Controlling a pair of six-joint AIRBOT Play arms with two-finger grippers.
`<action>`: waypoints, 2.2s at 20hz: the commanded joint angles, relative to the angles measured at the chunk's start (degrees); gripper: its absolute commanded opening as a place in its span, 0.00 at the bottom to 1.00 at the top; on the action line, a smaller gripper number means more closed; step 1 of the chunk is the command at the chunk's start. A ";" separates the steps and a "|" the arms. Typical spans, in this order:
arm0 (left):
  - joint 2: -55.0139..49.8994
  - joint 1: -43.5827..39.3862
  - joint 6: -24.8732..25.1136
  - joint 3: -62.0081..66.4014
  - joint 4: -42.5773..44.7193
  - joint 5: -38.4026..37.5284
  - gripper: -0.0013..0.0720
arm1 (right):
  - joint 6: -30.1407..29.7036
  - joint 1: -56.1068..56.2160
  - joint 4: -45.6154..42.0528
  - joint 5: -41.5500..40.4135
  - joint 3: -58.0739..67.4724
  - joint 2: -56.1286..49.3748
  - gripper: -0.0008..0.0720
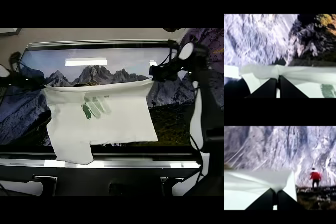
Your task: Fold the clothes and pants, and hang the long-sleeved shirts on hangers.
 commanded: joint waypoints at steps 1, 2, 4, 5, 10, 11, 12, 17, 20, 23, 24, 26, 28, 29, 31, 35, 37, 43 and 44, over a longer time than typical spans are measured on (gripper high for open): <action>-10.69 -2.27 0.59 5.99 1.22 7.08 0.04 | 3.91 0.70 -3.34 -9.49 0.07 -6.91 0.06; -11.52 -2.40 0.61 7.80 1.90 7.85 0.04 | 4.04 0.70 -3.98 -11.54 0.07 -6.97 0.06; -11.98 -2.45 0.61 10.47 2.91 8.39 0.04 | 4.02 0.72 -4.20 -13.22 0.09 -6.80 0.06; -11.87 -2.45 0.61 11.10 2.91 7.80 0.04 | 4.02 0.72 -4.20 -12.72 0.09 -6.80 0.06; -12.00 -2.51 0.59 11.28 2.91 -5.84 0.04 | 3.98 0.72 -4.79 -5.16 0.07 -6.82 0.06; -12.00 -2.51 0.59 11.28 2.91 -8.72 0.04 | 3.96 0.72 -4.81 -3.32 0.07 -6.86 0.06; -12.02 -2.51 0.59 11.28 3.06 -11.30 0.04 | 3.78 0.72 -4.81 -1.51 0.04 -6.97 0.06; -12.48 -2.54 0.42 10.75 5.53 -19.52 0.04 | 3.78 0.72 -4.76 6.93 -1.60 -8.68 0.06; -12.48 -2.80 0.37 8.74 5.53 -20.33 0.04 | 3.78 0.74 -4.52 10.58 -1.60 -10.56 0.06; -12.55 -3.58 -0.07 7.41 5.79 -20.39 0.04 | 3.82 0.83 -4.31 10.84 -1.60 -11.52 0.06; -12.59 -3.80 -0.07 7.34 5.79 -20.39 0.04 | 3.82 0.83 -4.28 10.82 -1.60 -11.74 0.06; -12.68 -4.15 -0.07 7.30 5.95 -20.39 0.04 | 3.82 0.83 -3.85 11.02 -1.60 -11.98 0.06; -12.70 -4.20 -0.09 7.30 5.95 -20.39 0.04 | 3.82 0.83 -2.73 11.56 -1.60 -11.98 0.06; -12.70 -4.17 -0.55 7.30 5.97 -20.39 0.04 | 3.82 0.85 -2.51 12.04 -1.60 -12.00 0.06; -12.74 -4.20 -0.52 7.30 5.97 -20.35 0.04 | 3.82 0.83 -2.56 12.35 -1.60 -12.00 0.06; -13.42 -4.22 -0.52 7.30 5.88 -20.28 0.05 | 3.82 0.83 -2.51 12.41 -1.60 -12.70 0.06; -13.70 -4.20 -1.22 7.30 5.90 -19.47 0.27 | 3.82 0.83 -2.19 12.74 -1.60 -13.64 0.23; -12.17 -3.43 -3.74 11.13 6.10 -18.58 0.86 | 1.92 0.63 -1.62 14.69 -1.53 -11.23 0.82; -10.91 -2.95 -3.48 12.09 6.99 -19.80 0.86 | -0.09 0.28 -2.32 15.63 -1.53 -9.68 0.83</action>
